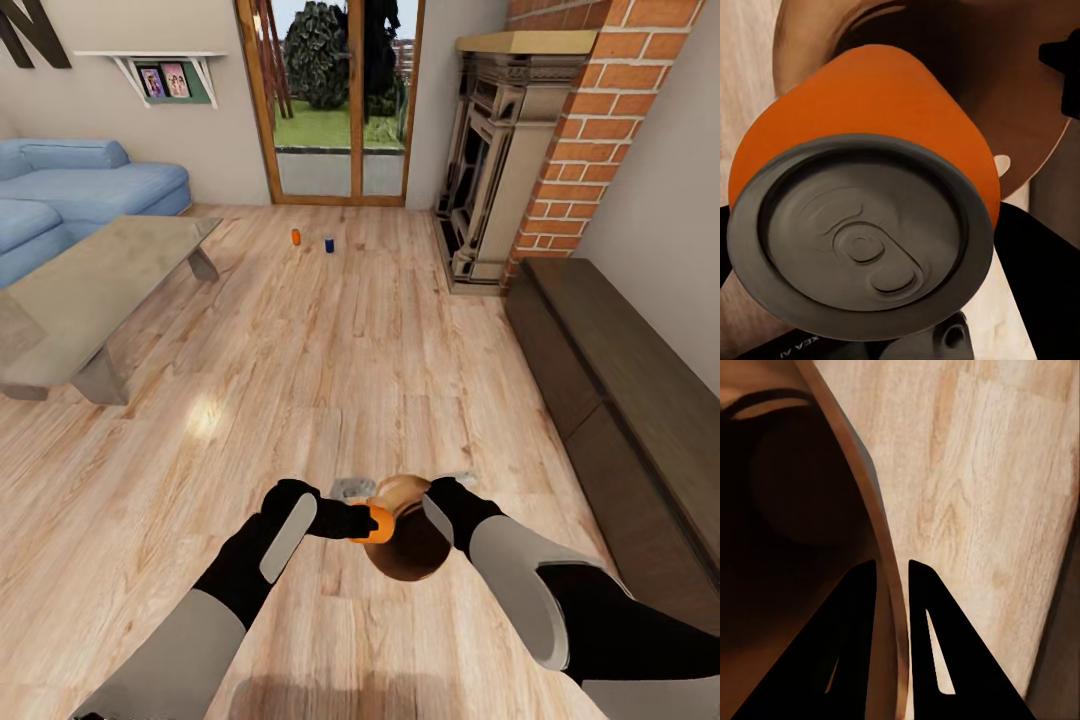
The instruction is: Put the three can of soda from the living room inside the tash can in the kitchen.
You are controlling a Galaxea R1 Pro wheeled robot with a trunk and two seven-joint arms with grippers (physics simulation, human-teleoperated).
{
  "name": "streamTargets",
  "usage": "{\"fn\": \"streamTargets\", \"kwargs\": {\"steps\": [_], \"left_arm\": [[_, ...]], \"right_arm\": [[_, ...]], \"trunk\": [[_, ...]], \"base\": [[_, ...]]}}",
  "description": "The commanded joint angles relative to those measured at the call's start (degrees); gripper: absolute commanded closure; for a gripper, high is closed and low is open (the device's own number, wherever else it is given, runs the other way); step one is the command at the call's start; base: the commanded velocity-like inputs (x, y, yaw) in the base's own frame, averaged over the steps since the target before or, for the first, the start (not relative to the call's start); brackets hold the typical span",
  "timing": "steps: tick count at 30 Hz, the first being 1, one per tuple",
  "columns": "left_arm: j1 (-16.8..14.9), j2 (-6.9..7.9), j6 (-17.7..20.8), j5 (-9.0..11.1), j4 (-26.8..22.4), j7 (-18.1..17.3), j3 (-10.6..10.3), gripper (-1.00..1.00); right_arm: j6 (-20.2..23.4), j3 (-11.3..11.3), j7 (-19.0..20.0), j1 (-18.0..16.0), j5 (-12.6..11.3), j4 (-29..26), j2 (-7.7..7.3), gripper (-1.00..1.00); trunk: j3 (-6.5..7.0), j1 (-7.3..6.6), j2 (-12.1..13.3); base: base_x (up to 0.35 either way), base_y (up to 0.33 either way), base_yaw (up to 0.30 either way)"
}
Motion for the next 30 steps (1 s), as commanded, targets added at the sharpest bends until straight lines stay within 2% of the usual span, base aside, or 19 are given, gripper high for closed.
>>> {"fn": "streamTargets", "kwargs": {"steps": [1,16,20,27,28,30], "left_arm": [[0.0,0.0,-0.2,0.02,0.22,-0.04,-0.12,1.0],[-0.09,-0.09,-7.69,-0.05,5.0,-0.27,-1.05,1.0],[-0.09,-0.17,-9.83,-0.05,6.57,-0.28,-1.08,1.0],[-0.17,-0.59,-11.47,-0.05,8.0,-0.31,-1.5,1.0],[-0.17,-0.65,-12.16,-0.05,8.67,-0.33,-1.95,1.0],[-0.17,-0.7,-12.45,-0.05,9.12,-0.41,-2.28,1.0]], "right_arm": [[0.05,0.09,0.22,-0.02,0.2,-0.04,0.09,1.0],[3.42,0.05,0.94,-0.02,0.08,-0.09,0.24,1.0],[5.23,0.07,6.94,-0.02,0.11,0.0,0.24,1.0],[7.16,0.09,10.7,-0.02,0.11,-0.21,0.24,1.0],[7.35,0.09,12.97,-0.02,0.13,-0.34,0.24,1.0],[7.43,0.09,14.22,-0.02,0.15,-0.45,0.24,1.0]], "trunk": [[0.01,0.0,0.0],[0.01,0.0,0.0],[0.01,0.0,0.0],[0.01,0.0,0.0],[0.01,0.0,0.0],[0.01,0.0,0.0]], "base": [[0.0,0.0,0.0],[0.0,0.0,0.0],[0.0,0.0,0.0],[0.0,0.0,0.0],[0.0,0.0,0.0],[0.0,0.0,0.0]]}}
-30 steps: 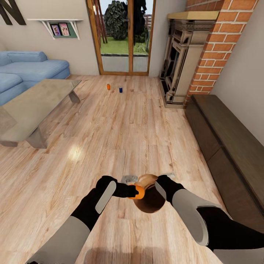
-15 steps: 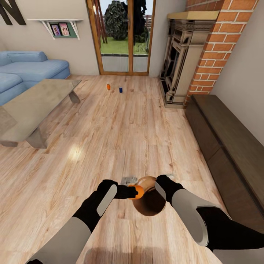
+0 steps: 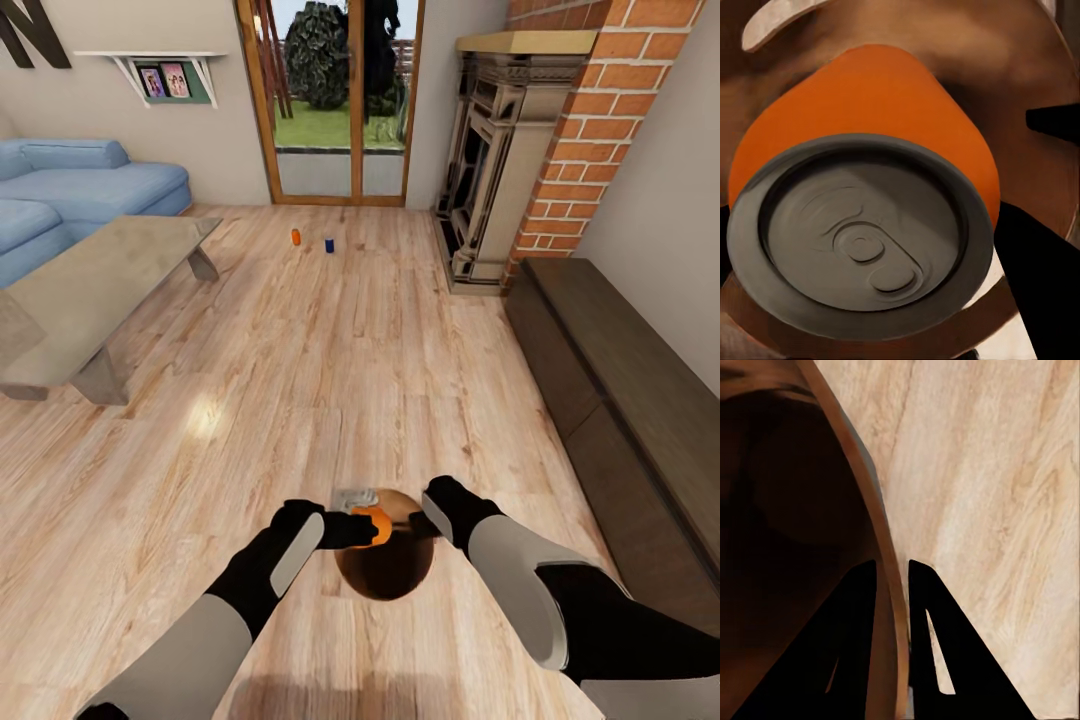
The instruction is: Put the three can of soda from the living room inside the tash can in the kitchen.
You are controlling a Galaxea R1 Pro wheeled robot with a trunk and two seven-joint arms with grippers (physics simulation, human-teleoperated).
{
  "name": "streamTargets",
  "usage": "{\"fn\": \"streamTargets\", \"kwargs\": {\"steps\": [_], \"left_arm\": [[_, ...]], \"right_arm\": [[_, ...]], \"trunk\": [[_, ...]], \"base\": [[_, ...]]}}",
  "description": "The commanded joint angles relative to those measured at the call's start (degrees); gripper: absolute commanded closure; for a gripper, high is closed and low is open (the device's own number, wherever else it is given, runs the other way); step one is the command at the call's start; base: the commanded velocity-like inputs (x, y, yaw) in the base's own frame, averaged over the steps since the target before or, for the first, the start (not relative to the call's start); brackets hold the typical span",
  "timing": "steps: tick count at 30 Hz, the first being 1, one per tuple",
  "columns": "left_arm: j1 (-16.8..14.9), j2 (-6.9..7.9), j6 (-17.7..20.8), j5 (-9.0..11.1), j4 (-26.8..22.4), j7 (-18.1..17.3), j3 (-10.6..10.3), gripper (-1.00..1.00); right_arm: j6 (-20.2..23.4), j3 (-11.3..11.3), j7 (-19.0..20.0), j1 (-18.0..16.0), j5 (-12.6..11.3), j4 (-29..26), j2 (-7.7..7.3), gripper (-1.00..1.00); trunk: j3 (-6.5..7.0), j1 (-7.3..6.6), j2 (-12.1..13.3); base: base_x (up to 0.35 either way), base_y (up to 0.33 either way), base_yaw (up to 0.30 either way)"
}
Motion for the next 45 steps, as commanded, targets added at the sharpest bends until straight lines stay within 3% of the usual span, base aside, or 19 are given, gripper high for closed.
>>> {"fn": "streamTargets", "kwargs": {"steps": [1,10,18,45], "left_arm": [[0.0,-0.03,-0.27,-0.01,0.37,-0.18,-0.25,1.0],[0.0,-0.51,-5.46,-0.01,6.93,-0.68,-1.03,1.0],[-0.03,-0.6,-6.86,-0.07,9.29,-0.74,-1.09,1.0],[-0.09,-0.6,-9.63,-0.1,10.37,-0.62,-1.1,1.0]], "right_arm": [[0.15,0.64,0.92,-0.01,0.8,-0.08,0.0,1.0],[0.23,0.69,2.53,-0.01,0.82,-0.28,0.0,1.0],[0.24,0.67,2.75,-0.01,0.77,-0.27,0.0,1.0],[1.71,0.66,8.33,0.07,0.74,0.37,0.0,1.0]], "trunk": [[0.0,0.0,0.0],[0.0,0.0,0.0],[0.0,0.0,0.0],[0.0,0.0,0.0]], "base": [[0.0,0.0,0.0],[0.0,0.0,0.0],[0.0,0.0,0.0],[0.0,0.0,0.0]]}}
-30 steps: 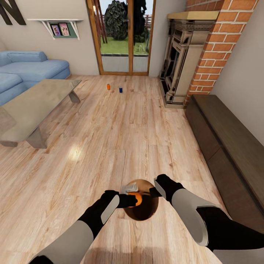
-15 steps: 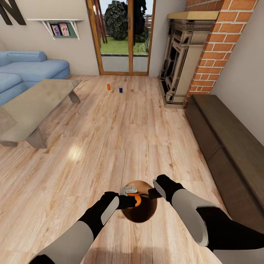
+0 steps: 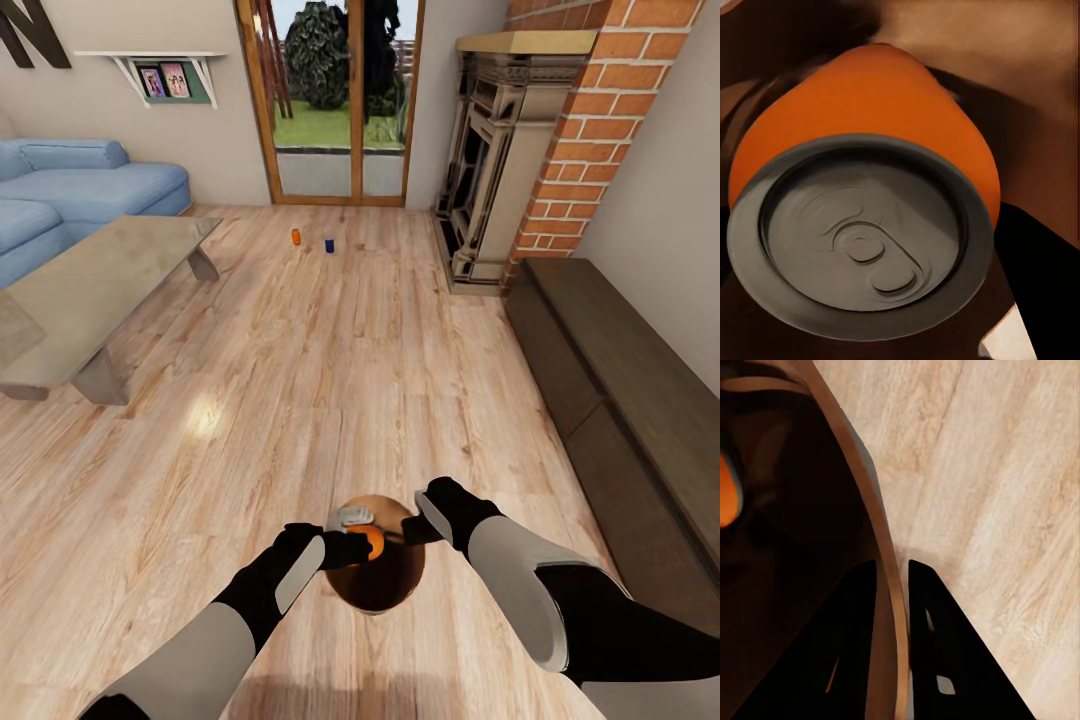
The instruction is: Put the three can of soda from the living room inside the tash can in the kitchen.
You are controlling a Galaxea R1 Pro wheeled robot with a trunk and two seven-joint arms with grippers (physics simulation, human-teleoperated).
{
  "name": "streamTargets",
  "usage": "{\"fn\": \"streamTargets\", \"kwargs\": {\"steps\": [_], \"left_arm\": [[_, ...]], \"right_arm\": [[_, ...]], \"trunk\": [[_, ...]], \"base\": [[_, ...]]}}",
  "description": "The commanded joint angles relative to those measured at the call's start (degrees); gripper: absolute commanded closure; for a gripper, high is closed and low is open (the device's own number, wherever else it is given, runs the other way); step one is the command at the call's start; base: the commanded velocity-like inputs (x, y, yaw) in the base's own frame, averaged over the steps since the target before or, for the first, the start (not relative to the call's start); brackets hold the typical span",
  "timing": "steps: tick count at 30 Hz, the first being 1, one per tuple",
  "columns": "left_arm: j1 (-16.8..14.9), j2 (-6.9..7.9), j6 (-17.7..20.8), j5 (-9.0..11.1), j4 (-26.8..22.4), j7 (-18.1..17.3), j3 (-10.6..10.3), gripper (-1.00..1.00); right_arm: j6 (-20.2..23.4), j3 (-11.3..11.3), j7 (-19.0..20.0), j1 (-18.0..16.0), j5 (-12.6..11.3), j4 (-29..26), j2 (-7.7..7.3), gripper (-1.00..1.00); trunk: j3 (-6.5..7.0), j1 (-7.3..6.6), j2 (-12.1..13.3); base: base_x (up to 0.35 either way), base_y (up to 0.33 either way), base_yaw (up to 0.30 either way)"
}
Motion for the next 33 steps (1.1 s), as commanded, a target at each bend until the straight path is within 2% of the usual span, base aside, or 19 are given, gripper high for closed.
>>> {"fn": "streamTargets", "kwargs": {"steps": [1,12,20,33], "left_arm": [[0.0,0.0,-0.01,0.01,0.0,0.01,0.0,1.0],[0.0,0.0,-0.42,-0.07,1.98,0.18,0.0,1.0],[0.0,0.0,-0.89,-0.08,2.44,0.44,0.0,1.0],[-0.02,0.0,-2.48,-0.16,4.75,0.57,-0.05,1.0]], "right_arm": [[-0.02,-0.4,0.36,-0.01,-0.57,-0.01,0.01,1.0],[0.0,-0.4,0.89,-0.02,-0.57,0.0,0.01,1.0],[0.98,-0.4,3.48,-0.03,-0.57,0.0,0.01,1.0],[2.06,-0.4,3.99,-0.06,-0.57,0.0,0.01,1.0]], "trunk": [[0.0,0.0,0.0],[0.0,0.0,0.0],[0.0,0.0,0.0],[0.0,0.0,0.0]], "base": [[0.0,0.0,0.0],[0.0,0.0,0.0],[0.0,0.0,0.0],[0.0,0.0,0.0]]}}
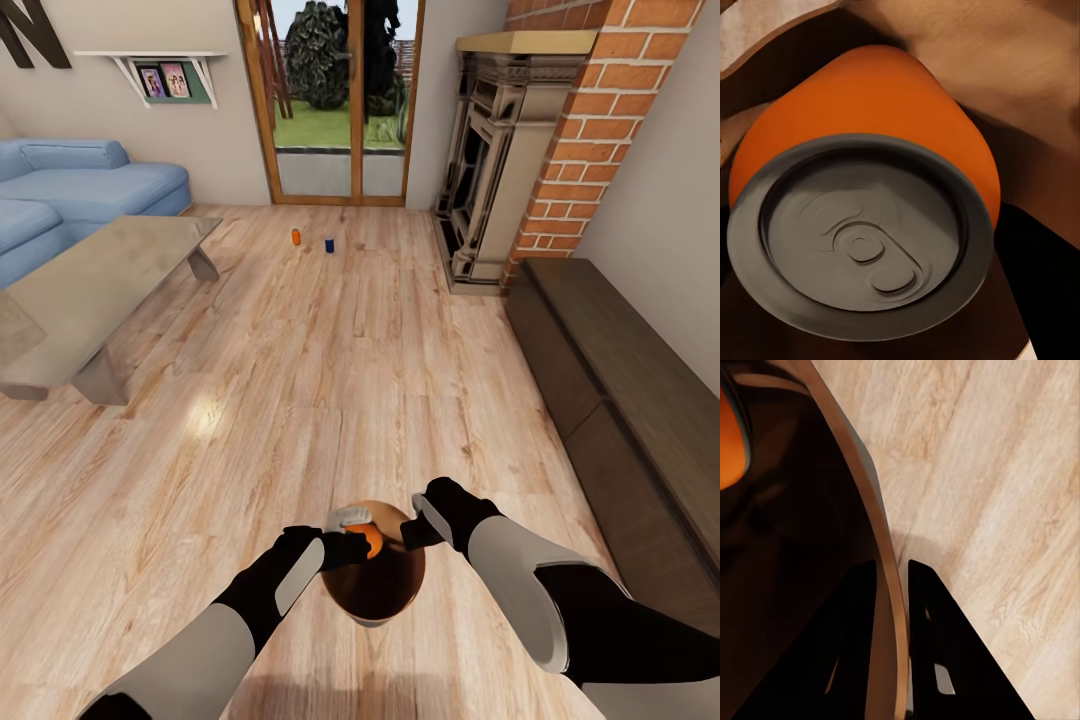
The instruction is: Put the three can of soda from the living room inside the tash can in the kitchen.
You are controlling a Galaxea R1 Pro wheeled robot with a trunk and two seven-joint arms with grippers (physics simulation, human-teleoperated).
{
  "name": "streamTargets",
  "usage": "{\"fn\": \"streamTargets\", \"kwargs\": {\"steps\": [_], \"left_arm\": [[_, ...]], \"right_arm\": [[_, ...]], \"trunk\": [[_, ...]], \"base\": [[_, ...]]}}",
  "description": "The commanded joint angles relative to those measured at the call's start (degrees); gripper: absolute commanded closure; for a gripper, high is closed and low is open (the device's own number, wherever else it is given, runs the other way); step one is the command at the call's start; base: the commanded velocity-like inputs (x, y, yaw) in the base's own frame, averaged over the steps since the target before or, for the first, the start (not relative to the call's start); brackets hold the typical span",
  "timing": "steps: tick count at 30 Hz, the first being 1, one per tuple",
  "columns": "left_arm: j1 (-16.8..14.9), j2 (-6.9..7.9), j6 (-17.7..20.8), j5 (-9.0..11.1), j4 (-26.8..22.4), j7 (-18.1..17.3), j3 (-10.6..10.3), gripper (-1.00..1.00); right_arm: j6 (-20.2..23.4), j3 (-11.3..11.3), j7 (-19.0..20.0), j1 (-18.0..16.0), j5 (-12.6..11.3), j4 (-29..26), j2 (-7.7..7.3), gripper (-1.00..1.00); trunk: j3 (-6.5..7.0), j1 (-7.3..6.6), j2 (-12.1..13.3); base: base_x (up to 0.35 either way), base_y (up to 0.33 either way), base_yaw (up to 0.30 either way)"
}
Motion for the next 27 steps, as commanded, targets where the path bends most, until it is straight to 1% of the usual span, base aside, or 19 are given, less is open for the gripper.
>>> {"fn": "streamTargets", "kwargs": {"steps": [1,3,4,27], "left_arm": [[0.03,0.0,0.03,-0.84,3.48,0.39,0.0,1.0],[0.03,0.0,0.0,-0.84,3.52,0.41,-0.01,1.0],[0.04,0.0,-0.01,-0.84,3.55,0.42,0.0,-1.0],[0.29,0.0,0.08,-0.91,3.36,-0.14,-0.36,-1.0]], "right_arm": [[0.08,-1.7,0.44,-0.07,-2.83,0.01,0.01,1.0],[0.13,-1.71,0.44,-0.08,-2.83,0.01,0.01,1.0],[0.17,-1.72,0.45,-0.07,-2.83,0.01,0.01,1.0],[0.22,-1.73,0.45,-0.09,-2.78,-0.28,0.01,1.0]], "trunk": [[0.01,0.0,0.0],[0.01,0.0,0.0],[0.01,0.0,0.0],[0.01,0.0,0.0]], "base": [[0.0,0.0,0.0],[0.0,0.0,0.0],[0.0,0.0,0.0],[0.0,0.0,0.0]]}}
